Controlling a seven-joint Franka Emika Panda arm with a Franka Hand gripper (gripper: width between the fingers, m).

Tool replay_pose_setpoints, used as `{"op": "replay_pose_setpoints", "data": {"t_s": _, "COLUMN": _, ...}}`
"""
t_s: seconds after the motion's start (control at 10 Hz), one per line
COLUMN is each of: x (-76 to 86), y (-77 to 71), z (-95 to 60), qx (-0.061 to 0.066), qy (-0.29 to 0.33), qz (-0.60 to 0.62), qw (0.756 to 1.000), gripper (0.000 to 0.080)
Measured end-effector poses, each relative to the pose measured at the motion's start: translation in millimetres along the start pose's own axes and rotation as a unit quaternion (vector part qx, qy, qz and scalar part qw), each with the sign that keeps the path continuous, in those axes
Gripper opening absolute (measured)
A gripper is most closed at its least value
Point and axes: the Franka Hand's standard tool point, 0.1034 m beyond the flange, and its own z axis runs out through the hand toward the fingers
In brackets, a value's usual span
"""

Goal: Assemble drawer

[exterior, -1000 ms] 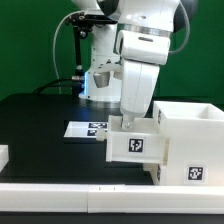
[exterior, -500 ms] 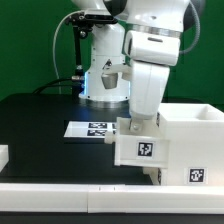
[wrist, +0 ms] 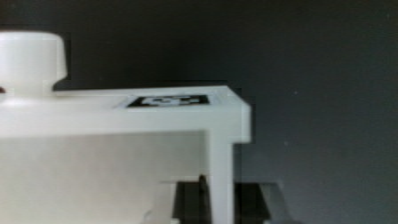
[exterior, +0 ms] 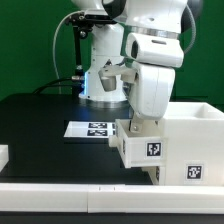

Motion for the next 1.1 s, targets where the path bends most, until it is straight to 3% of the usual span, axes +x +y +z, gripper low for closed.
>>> {"op": "replay_pose_setpoints", "data": {"t_s": 0.2, "x": 0.0, "y": -0.3, "z": 0.5, "qx": 0.0, "qy": 0.0, "qz": 0.001, "qw": 1.0, "gripper": 0.0058}}
{"op": "replay_pose_setpoints", "data": {"t_s": 0.3, "x": 0.0, "y": 0.0, "z": -0.1, "qx": 0.0, "qy": 0.0, "qz": 0.001, "qw": 1.0, "gripper": 0.0245}}
{"op": "replay_pose_setpoints", "data": {"t_s": 0.4, "x": -2.1, "y": 3.0, "z": -7.0, "qx": 0.005, "qy": -0.005, "qz": 0.002, "qw": 1.0, "gripper": 0.0245}}
{"op": "replay_pose_setpoints", "data": {"t_s": 0.5, "x": -7.2, "y": 9.8, "z": -17.5, "qx": 0.01, "qy": -0.011, "qz": 0.005, "qw": 1.0, "gripper": 0.0429}}
{"op": "replay_pose_setpoints", "data": {"t_s": 0.6, "x": -13.7, "y": 19.9, "z": -27.8, "qx": 0.015, "qy": -0.018, "qz": 0.009, "qw": 1.0, "gripper": 0.056}}
{"op": "replay_pose_setpoints", "data": {"t_s": 0.7, "x": -21.0, "y": 30.8, "z": -37.0, "qx": 0.013, "qy": -0.022, "qz": 0.012, "qw": 1.0, "gripper": 0.056}}
{"op": "replay_pose_setpoints", "data": {"t_s": 0.8, "x": -32.8, "y": 38.2, "z": -39.8, "qx": 0.009, "qy": -0.024, "qz": 0.014, "qw": 1.0, "gripper": 0.0631}}
{"op": "replay_pose_setpoints", "data": {"t_s": 1.1, "x": -64.9, "y": 31.1, "z": -19.5, "qx": 0.022, "qy": -0.023, "qz": 0.017, "qw": 0.999, "gripper": 0.0649}}
